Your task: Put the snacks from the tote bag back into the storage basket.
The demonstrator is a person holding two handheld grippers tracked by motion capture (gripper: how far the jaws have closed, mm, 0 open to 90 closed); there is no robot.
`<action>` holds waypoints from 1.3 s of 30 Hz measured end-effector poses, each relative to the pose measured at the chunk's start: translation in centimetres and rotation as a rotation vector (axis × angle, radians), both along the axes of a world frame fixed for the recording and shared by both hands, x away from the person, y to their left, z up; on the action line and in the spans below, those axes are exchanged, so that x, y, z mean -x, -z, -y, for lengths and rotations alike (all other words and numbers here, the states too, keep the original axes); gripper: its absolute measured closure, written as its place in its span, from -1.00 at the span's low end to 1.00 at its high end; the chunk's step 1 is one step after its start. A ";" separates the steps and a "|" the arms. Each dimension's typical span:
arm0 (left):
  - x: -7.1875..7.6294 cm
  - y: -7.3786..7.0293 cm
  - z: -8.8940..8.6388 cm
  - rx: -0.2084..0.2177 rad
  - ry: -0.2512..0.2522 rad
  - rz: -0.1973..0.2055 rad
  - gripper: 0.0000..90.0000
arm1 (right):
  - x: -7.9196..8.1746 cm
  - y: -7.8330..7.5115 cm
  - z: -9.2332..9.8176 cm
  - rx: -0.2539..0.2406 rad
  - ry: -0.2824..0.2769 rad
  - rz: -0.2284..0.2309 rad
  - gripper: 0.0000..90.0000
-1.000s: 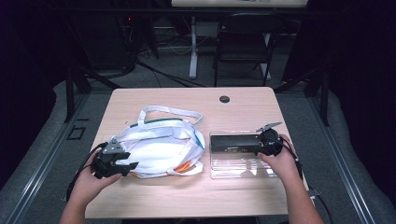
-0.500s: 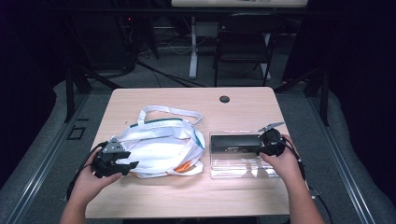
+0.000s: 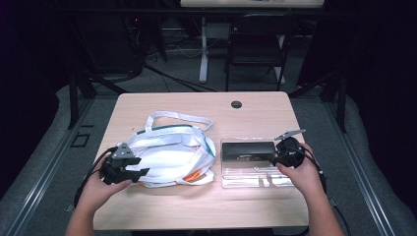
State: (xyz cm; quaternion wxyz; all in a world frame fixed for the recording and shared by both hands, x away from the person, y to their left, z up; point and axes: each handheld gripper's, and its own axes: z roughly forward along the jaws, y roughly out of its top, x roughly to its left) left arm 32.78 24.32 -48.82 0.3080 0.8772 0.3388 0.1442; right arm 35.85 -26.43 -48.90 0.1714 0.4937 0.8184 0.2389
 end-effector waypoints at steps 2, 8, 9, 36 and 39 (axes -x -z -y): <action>-0.1 0.0 0.1 0.003 0.003 0.000 0.08 | 0.3 -0.3 -0.3 0.000 -0.011 0.001 0.36; -0.2 0.1 0.3 0.001 0.010 -0.002 0.08 | 1.4 -1.5 -1.3 -0.027 -0.063 0.013 0.49; -0.2 0.1 0.4 0.001 0.011 -0.002 0.08 | 1.6 -1.7 -1.6 -0.030 -0.070 0.016 0.51; 0.0 0.3 1.8 -0.025 0.039 -0.002 0.08 | 3.9 -1.4 -8.5 -0.043 -0.338 -0.002 0.49; 0.1 0.4 2.0 -0.025 0.041 -0.003 0.08 | 3.8 -1.3 -8.3 -0.050 -0.338 -0.007 0.48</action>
